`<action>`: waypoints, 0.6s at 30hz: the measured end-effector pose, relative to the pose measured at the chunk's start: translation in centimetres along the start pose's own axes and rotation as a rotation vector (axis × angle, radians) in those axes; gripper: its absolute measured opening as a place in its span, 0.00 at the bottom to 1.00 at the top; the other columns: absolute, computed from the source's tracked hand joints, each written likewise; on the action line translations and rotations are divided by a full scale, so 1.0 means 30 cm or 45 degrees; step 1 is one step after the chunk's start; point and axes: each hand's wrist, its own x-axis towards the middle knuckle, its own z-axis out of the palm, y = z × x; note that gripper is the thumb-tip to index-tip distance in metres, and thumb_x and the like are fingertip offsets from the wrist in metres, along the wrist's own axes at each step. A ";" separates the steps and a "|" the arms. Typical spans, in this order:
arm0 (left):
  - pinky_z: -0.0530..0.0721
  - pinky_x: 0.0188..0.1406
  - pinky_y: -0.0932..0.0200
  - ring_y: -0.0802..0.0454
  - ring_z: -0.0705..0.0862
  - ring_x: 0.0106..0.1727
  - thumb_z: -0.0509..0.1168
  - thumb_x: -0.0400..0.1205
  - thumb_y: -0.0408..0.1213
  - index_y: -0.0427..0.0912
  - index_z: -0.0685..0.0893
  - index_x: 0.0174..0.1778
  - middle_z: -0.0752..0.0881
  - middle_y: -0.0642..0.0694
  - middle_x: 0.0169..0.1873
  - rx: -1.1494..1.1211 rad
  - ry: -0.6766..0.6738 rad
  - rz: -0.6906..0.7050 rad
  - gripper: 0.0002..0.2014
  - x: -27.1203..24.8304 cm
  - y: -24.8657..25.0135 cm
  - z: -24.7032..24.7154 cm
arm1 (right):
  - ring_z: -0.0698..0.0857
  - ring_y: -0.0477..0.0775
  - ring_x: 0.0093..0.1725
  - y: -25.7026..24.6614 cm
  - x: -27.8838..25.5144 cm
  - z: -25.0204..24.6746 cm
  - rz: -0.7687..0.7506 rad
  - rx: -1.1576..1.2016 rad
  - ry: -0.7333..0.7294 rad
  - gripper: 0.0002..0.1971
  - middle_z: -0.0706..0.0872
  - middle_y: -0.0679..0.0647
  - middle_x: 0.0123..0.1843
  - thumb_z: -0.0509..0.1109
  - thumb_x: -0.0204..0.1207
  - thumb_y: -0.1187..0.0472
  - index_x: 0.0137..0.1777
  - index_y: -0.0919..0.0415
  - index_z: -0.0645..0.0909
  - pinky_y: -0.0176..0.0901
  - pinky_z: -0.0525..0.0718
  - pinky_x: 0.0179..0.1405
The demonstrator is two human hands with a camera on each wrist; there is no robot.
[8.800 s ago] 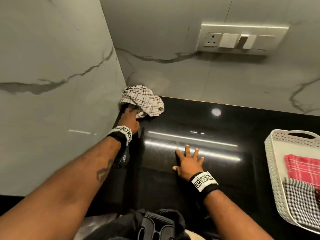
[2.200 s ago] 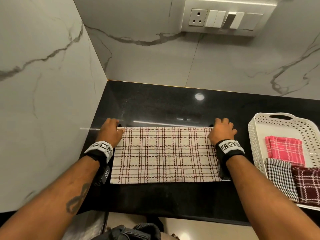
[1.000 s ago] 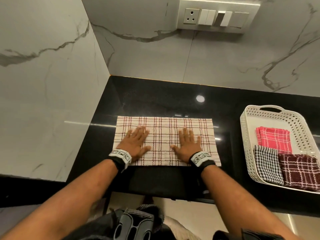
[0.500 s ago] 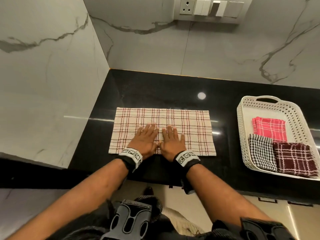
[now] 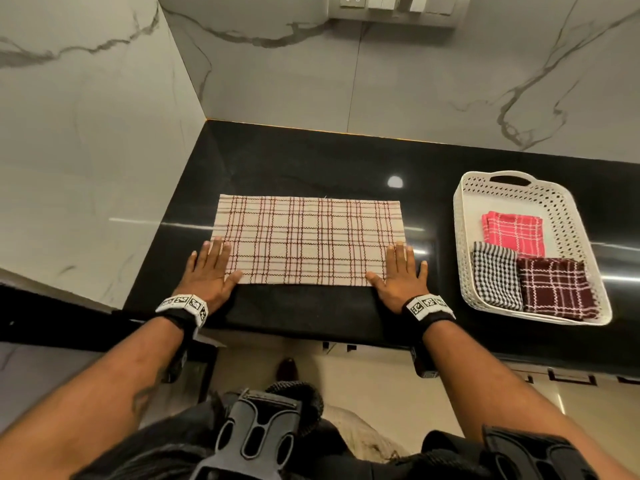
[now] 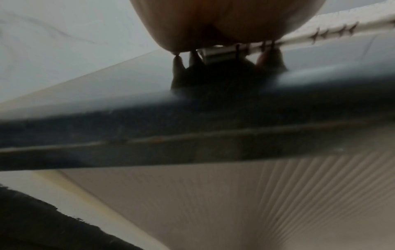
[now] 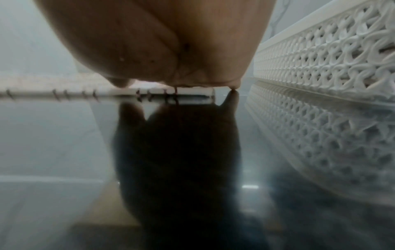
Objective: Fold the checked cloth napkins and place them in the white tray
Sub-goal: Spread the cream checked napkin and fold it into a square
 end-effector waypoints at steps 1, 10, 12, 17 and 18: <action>0.33 0.84 0.43 0.48 0.32 0.86 0.38 0.86 0.63 0.49 0.37 0.87 0.33 0.48 0.86 -0.013 -0.014 -0.013 0.37 0.004 0.006 -0.007 | 0.26 0.57 0.85 -0.011 -0.001 -0.013 0.020 0.032 -0.010 0.43 0.28 0.52 0.87 0.45 0.83 0.30 0.88 0.53 0.33 0.72 0.30 0.81; 0.60 0.84 0.40 0.40 0.61 0.84 0.61 0.83 0.45 0.41 0.73 0.77 0.68 0.40 0.81 0.004 0.164 0.136 0.26 0.183 0.143 -0.162 | 0.72 0.64 0.71 -0.272 0.017 -0.112 0.106 0.104 0.265 0.20 0.74 0.59 0.71 0.61 0.82 0.49 0.68 0.59 0.76 0.66 0.70 0.71; 0.62 0.83 0.41 0.41 0.62 0.83 0.60 0.83 0.42 0.42 0.72 0.78 0.66 0.41 0.82 -0.008 0.149 0.142 0.26 0.228 0.152 -0.190 | 0.71 0.64 0.72 -0.320 0.037 -0.102 0.155 0.072 0.215 0.22 0.73 0.59 0.73 0.60 0.82 0.46 0.70 0.59 0.75 0.65 0.70 0.72; 0.81 0.64 0.42 0.41 0.79 0.65 0.58 0.83 0.40 0.42 0.80 0.67 0.79 0.45 0.65 -0.046 0.191 0.067 0.17 0.277 0.091 -0.241 | 0.67 0.65 0.76 -0.384 0.152 -0.116 0.238 0.069 0.195 0.31 0.68 0.59 0.79 0.58 0.82 0.37 0.76 0.58 0.71 0.68 0.64 0.75; 0.83 0.59 0.42 0.41 0.82 0.60 0.58 0.83 0.39 0.42 0.82 0.61 0.81 0.45 0.60 -0.049 0.212 0.069 0.14 0.274 0.084 -0.246 | 0.66 0.65 0.77 -0.391 0.185 -0.130 0.235 0.071 0.197 0.31 0.67 0.58 0.80 0.57 0.81 0.37 0.77 0.57 0.70 0.70 0.62 0.76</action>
